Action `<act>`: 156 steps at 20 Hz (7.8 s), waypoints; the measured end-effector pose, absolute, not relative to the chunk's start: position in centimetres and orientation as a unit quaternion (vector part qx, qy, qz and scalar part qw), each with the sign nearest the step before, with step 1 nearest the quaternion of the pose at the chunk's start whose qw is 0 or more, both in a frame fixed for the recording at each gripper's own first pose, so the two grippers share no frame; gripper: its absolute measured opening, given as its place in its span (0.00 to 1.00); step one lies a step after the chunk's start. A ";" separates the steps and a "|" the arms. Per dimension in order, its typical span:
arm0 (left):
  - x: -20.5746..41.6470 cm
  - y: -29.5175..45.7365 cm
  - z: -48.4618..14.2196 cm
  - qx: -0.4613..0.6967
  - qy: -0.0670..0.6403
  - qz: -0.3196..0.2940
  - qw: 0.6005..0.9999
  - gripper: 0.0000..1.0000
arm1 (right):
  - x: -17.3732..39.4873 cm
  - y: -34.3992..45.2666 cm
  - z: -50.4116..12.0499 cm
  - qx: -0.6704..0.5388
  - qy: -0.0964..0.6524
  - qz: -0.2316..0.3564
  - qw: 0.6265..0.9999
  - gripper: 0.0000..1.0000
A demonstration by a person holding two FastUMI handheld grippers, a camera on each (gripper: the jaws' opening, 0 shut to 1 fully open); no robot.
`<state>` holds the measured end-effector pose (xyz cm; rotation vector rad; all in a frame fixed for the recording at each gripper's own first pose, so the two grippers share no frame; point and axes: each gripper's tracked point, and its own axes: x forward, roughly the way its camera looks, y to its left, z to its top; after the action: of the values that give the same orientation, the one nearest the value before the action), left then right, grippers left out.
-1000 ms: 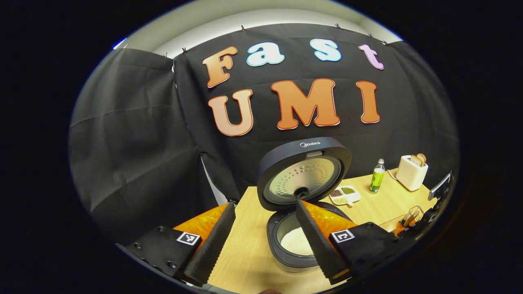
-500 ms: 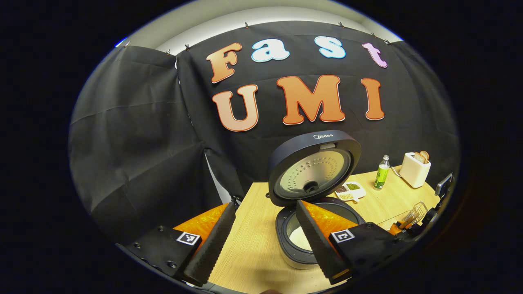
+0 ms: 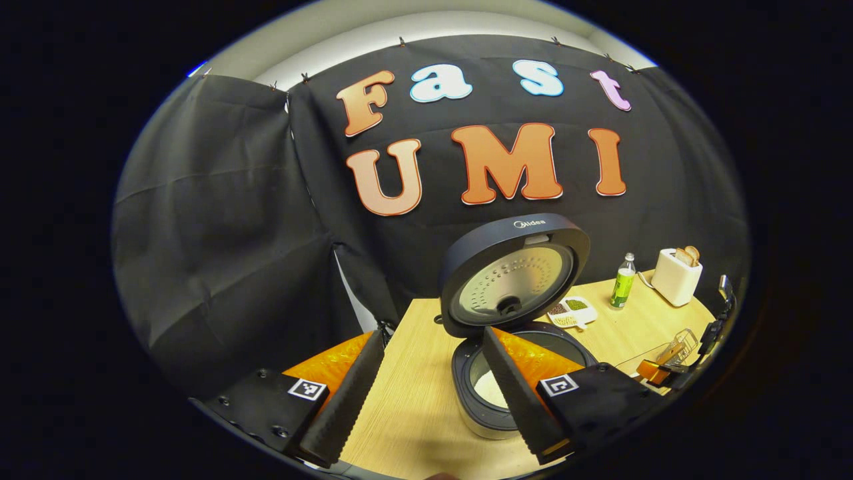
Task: Close the left gripper, press the button to open the rice cooker; take a wooden spoon from the chopstick holder with the right hand, scoop a spoonful of rice and pour it into the rice cooker, then put the wooden spoon back into the chopstick holder.
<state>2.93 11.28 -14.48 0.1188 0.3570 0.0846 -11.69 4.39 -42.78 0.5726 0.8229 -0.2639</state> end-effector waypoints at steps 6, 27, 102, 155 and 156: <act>3.3 10.3 -14.5 0.067 0.180 0.033 0.981 1.00 | -11.8 3.9 -43.6 0.350 0.408 -0.121 0.835 0.07; 5.3 6.5 -14.1 0.042 0.165 0.030 0.985 0.94 | -8.1 0.1 -36.4 0.593 0.360 -0.017 0.720 0.07; -7.7 18.8 -17.5 0.002 0.165 0.239 0.957 1.00 | 3.2 26.7 -24.9 -0.031 0.219 0.309 0.925 0.07; 4.3 0.1 -12.9 0.057 0.177 0.070 0.980 0.97 | -10.2 -16.7 -41.2 0.191 0.431 -0.092 0.877 0.12; 4.7 0.1 -12.5 0.059 0.174 0.069 0.981 0.94 | -10.5 -16.7 -41.7 0.192 0.441 -0.092 0.872 0.13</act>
<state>4.70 0.07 -12.47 0.1185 0.3493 0.1398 -10.46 -16.66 -41.71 0.4021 0.9221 -0.1920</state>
